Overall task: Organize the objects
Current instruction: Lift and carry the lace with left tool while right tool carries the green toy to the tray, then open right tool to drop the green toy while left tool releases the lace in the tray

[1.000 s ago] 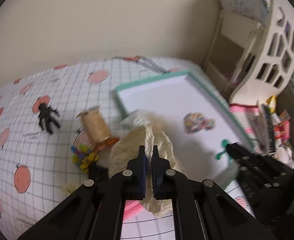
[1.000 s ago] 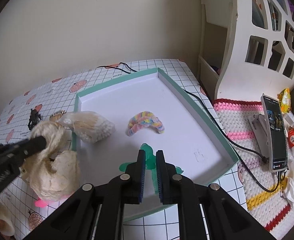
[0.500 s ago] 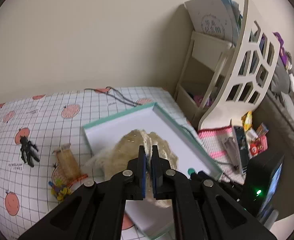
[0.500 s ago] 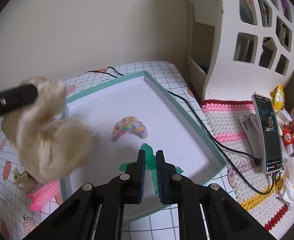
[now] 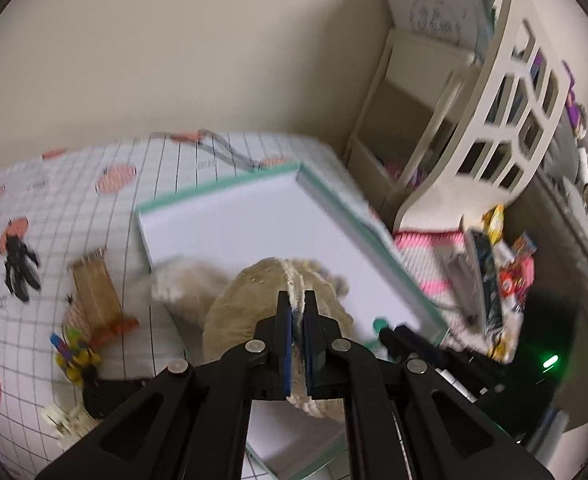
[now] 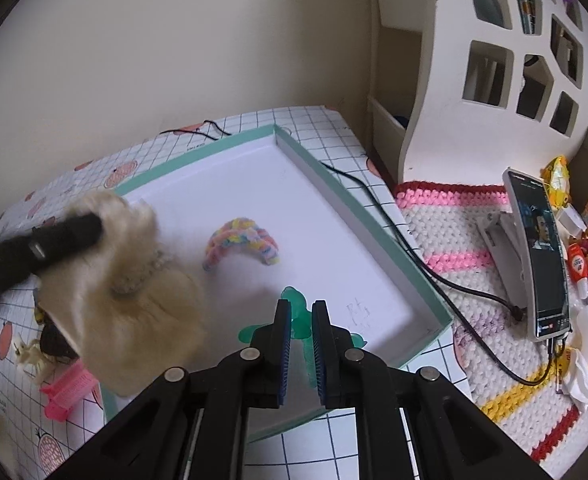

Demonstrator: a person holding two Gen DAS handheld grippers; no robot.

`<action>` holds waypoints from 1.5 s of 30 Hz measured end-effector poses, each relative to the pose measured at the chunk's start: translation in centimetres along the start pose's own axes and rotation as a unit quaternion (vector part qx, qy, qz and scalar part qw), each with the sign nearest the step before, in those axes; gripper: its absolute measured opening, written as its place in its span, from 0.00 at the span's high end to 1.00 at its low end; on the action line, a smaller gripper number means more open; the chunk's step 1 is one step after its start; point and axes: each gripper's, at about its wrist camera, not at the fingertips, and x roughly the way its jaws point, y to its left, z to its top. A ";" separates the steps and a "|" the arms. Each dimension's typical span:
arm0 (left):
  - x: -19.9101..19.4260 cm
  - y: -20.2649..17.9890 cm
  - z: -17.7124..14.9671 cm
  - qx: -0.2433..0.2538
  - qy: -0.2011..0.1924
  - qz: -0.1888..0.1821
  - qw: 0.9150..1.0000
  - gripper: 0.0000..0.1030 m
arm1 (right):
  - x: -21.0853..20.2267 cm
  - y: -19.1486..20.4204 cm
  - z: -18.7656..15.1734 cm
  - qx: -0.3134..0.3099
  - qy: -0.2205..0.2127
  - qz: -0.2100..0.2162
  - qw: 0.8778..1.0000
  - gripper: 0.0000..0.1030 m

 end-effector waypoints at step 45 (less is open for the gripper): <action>1.9 2.8 -3.8 -0.015 0.101 0.063 0.993 0.67 | -0.8 2.8 -0.7 -0.027 0.010 0.022 0.999 0.64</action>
